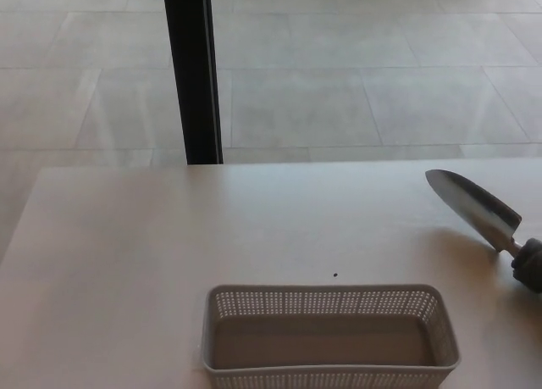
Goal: A garden tool is kept on the righthand side and a container is kept on the lefthand side on a desk infront of the robot. the robot uses its right hand to pick up the garden tool and makes a scooping motion inside the container
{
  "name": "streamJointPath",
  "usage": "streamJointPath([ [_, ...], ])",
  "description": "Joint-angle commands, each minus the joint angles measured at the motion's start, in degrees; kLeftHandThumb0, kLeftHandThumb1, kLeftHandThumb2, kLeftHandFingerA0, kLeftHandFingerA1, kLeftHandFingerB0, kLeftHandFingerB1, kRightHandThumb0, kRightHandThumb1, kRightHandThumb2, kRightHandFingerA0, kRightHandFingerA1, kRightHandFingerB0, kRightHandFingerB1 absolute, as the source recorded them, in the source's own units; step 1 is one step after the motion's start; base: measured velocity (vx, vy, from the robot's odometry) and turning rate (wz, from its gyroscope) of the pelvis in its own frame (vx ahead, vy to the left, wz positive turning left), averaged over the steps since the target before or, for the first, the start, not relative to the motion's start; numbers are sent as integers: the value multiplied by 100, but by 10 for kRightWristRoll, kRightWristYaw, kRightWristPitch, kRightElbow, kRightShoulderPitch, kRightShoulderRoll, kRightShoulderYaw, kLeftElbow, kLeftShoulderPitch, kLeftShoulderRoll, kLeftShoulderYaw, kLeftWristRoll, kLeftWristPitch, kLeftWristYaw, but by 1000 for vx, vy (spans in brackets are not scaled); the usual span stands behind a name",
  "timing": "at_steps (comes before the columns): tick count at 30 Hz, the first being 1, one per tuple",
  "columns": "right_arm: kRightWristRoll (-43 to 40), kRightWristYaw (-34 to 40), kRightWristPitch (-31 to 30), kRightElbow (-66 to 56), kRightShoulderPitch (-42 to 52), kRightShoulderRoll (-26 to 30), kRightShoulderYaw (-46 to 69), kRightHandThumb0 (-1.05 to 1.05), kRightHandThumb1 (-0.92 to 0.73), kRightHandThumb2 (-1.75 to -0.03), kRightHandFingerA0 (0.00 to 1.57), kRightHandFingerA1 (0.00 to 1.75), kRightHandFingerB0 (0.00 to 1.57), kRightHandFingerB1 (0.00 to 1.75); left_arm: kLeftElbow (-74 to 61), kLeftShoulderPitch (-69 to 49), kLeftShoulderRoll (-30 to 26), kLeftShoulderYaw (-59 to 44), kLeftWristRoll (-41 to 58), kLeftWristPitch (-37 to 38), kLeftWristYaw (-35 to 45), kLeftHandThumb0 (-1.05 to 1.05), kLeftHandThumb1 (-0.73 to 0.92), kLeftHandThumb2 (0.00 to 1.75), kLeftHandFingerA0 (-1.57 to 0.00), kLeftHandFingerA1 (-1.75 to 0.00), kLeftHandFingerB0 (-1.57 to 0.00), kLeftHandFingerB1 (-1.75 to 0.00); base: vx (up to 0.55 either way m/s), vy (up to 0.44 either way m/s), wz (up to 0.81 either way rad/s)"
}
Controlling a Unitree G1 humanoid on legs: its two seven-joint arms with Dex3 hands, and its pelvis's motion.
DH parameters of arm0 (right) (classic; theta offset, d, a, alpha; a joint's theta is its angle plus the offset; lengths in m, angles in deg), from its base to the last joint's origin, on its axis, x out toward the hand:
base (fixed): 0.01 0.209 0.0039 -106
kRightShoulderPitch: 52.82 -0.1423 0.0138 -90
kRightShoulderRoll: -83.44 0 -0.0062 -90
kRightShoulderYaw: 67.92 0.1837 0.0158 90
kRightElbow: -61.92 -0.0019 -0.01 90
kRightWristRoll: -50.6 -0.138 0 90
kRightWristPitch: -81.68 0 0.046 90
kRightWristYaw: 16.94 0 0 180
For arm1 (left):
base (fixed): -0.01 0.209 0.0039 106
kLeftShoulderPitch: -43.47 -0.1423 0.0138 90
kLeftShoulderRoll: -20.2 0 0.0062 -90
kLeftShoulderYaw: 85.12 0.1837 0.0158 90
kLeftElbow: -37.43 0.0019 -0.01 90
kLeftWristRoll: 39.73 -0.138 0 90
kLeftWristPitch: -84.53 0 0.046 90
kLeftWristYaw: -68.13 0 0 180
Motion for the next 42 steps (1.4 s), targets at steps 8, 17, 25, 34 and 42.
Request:
streamJointPath([
  [8,41,32,52,76,81,-20,-38,-29,-69,-60,88,101,31,33,4,1,-9,8,-5,-2,1,-105,-10,115,-95,-131,-97,-121,0,0,0],
  [17,6,76,84,113,111,-36,15,-35,-85,-65,62,79,53,48,1,-1,-10,8,-2,2,5,-20,-28,75,-111,-112,-103,-106,0,0,0],
  [25,-57,161,185,98,181,-45,114,-27,-82,-68,79,98,75,62,1,-1,-12,6,0,-1,6,-105,-11,107,-96,-123,-93,-115,0,0,0],
  [34,-101,216,355,98,228,-41,198,-18,-59,-93,86,175,70,162,2,-5,-15,-2,4,4,7,-19,-28,74,-111,-111,-102,-105,0,0,0],
  [42,-89,314,422,98,232,-40,231,-20,-61,-90,85,175,71,153,0,-6,-15,-13,14,0,9,-105,-10,101,-103,-124,-90,-119,0,0,0],
])
